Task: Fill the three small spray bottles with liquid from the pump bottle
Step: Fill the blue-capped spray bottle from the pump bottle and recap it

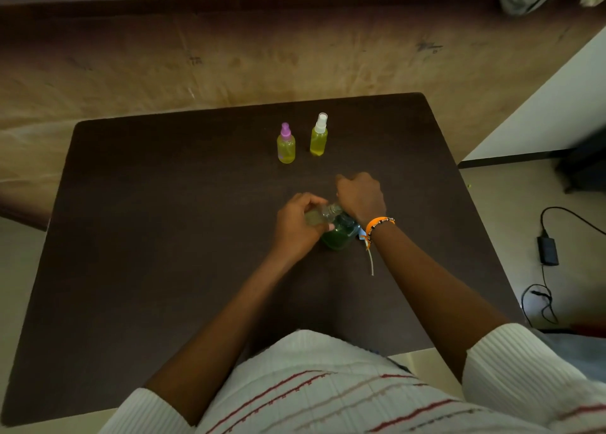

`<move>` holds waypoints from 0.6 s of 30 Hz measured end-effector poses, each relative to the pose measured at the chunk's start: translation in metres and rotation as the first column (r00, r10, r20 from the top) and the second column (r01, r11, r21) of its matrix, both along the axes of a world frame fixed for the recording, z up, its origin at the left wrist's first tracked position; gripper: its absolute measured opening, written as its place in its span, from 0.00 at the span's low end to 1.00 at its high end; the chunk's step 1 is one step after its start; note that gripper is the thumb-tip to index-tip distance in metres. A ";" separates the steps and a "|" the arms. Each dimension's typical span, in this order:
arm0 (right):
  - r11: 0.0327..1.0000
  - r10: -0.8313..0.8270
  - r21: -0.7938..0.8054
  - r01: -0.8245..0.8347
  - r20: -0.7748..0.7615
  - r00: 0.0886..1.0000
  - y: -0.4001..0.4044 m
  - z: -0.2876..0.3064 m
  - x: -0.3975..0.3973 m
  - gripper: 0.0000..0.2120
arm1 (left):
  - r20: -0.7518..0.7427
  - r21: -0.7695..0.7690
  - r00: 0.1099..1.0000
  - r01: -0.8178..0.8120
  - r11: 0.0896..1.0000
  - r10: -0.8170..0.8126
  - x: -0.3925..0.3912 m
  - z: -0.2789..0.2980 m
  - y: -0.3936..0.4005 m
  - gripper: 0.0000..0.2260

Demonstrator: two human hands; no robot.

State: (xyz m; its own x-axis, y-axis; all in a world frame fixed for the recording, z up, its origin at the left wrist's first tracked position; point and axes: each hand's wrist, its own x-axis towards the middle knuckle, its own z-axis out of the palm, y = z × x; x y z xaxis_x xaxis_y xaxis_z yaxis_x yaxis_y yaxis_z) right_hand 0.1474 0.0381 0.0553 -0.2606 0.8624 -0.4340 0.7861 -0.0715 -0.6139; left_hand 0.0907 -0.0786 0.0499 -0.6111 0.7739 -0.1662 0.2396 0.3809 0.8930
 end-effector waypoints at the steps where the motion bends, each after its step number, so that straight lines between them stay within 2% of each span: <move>1: 1.000 -0.006 0.021 0.006 0.009 1.000 0.000 -0.002 0.000 0.22 | 0.009 -0.002 1.000 -0.003 1.000 0.003 0.000 -0.001 0.000 0.15; 6: 0.999 0.018 0.035 -0.019 0.023 1.000 0.002 -0.005 -0.001 0.21 | 0.013 0.008 1.000 -0.009 1.000 0.008 0.000 -0.002 0.000 0.16; 13: 0.975 0.188 -0.121 -0.187 -0.001 0.982 0.011 0.001 0.000 0.19 | 0.009 0.039 1.000 -0.009 0.999 0.009 -0.001 0.001 0.000 0.16; 16: 0.989 0.116 -0.088 -0.116 -0.006 0.993 0.009 -0.002 0.000 0.22 | 0.015 0.037 1.000 -0.006 0.999 0.005 -0.001 0.001 0.000 0.16; 18: 0.999 0.039 -0.005 -0.038 0.016 0.999 0.007 -0.006 -0.001 0.22 | 0.006 0.028 1.000 -0.005 1.000 0.005 0.000 -0.001 0.001 0.16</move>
State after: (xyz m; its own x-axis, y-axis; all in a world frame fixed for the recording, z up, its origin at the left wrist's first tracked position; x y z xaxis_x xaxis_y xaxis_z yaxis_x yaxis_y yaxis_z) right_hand 0.1468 0.0454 0.0495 -0.2864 0.8499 -0.4424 0.7982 -0.0437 -0.6008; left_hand 0.0905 -0.0779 0.0491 -0.6140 0.7753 -0.1478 0.2323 0.3565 0.9050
